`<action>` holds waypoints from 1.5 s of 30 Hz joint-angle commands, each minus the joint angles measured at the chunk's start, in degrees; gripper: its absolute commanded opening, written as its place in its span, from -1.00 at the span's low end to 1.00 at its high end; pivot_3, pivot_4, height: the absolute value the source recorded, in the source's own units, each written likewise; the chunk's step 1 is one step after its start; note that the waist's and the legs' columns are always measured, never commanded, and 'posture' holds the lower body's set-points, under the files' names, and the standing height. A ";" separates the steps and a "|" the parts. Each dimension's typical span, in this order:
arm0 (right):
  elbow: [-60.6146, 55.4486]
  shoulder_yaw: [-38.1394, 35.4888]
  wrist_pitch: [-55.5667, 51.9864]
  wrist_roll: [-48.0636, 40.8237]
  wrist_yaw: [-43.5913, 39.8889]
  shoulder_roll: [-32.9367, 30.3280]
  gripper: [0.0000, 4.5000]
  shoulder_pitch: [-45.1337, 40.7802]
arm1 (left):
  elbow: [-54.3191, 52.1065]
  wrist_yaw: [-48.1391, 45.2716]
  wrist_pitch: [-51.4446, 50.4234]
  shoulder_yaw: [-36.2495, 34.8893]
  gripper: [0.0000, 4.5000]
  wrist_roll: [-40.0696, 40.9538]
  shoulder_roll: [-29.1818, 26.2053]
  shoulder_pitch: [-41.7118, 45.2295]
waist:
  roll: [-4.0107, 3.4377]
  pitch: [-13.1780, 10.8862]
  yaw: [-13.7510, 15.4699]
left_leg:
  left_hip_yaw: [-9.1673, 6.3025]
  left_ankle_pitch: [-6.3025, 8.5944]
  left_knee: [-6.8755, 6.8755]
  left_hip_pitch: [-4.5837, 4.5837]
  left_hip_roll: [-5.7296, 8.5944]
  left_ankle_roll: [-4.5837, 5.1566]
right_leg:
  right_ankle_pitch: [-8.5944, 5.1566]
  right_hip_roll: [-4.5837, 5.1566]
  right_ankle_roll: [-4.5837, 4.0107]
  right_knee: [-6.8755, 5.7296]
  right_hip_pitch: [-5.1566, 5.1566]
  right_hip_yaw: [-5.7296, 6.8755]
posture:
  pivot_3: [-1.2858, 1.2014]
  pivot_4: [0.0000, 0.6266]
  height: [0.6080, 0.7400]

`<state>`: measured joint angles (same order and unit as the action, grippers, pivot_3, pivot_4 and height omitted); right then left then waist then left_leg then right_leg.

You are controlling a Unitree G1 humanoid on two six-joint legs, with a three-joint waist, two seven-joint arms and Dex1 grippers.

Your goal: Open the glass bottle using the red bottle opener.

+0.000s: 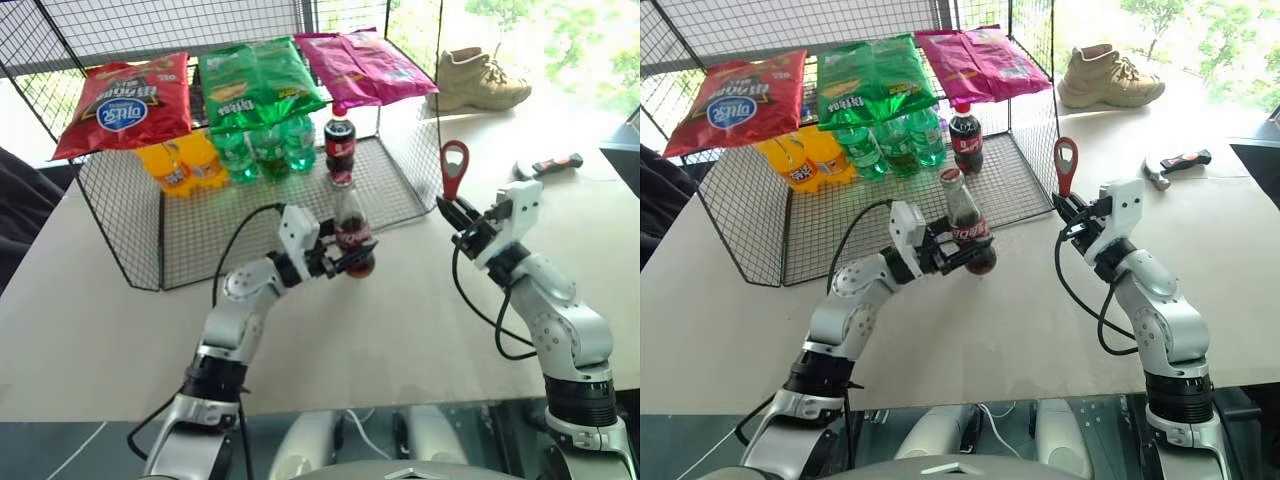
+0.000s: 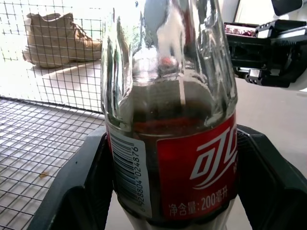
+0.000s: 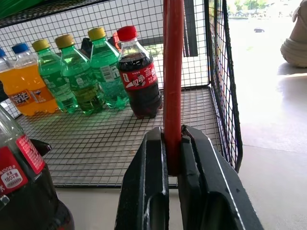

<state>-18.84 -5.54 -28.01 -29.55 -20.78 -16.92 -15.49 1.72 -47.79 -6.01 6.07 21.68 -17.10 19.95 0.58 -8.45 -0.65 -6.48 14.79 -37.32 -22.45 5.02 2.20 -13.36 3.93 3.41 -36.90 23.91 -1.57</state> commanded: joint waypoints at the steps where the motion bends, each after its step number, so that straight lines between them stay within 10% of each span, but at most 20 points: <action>1: -1.64 -1.28 1.69 0.02 0.17 0.18 -1.00 -0.53 | -2.53 -1.29 3.57 1.21 0.25 -2.28 -0.52 0.09 | 0.00 0.00 0.02 | 0.00 0.00 0.00 0.00 0.00 0.00 | 0.00 0.00 0.00 0.00 0.00 0.00 | 0.03 -0.52 1.00; 11: -2.23 -1.16 2.21 -0.12 0.31 0.18 -1.00 -0.29 | 0.57 -2.79 9.00 2.39 0.25 -6.15 -0.33 0.17 | -0.01 0.01 0.03 | 0.00 0.00 0.00 0.01 0.00 0.00 | 0.00 0.02 0.00 0.00 -0.01 0.00 | 0.03 -0.52 1.00; 15: -2.05 -0.61 2.65 0.62 -0.07 -0.11 -1.00 -0.17 | 1.02 -2.62 10.78 2.66 0.98 -7.30 -0.23 -0.11 | -0.02 0.01 0.03 | 0.00 0.00 -0.01 0.01 0.00 0.00 | 0.00 0.02 0.00 0.00 -0.02 0.00 | 0.03 -0.52 1.00; 45: -1.63 0.04 3.46 2.18 -0.39 0.60 -1.00 0.51 | -1.44 -0.98 10.70 -0.11 0.98 -1.04 3.37 2.57 | -0.03 0.03 0.01 | 0.01 0.00 -0.07 0.03 0.01 0.00 | 0.00 0.01 0.00 -0.06 -0.04 0.00 | 0.03 -0.52 1.00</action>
<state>-18.67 -4.78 -25.94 -27.37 -20.96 -16.44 -14.89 2.87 -48.66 4.29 6.77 19.66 -14.01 21.35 0.55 -8.42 -0.64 -6.47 14.78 -37.39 -22.42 5.02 2.20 -13.36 3.94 3.41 -36.96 23.87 -1.57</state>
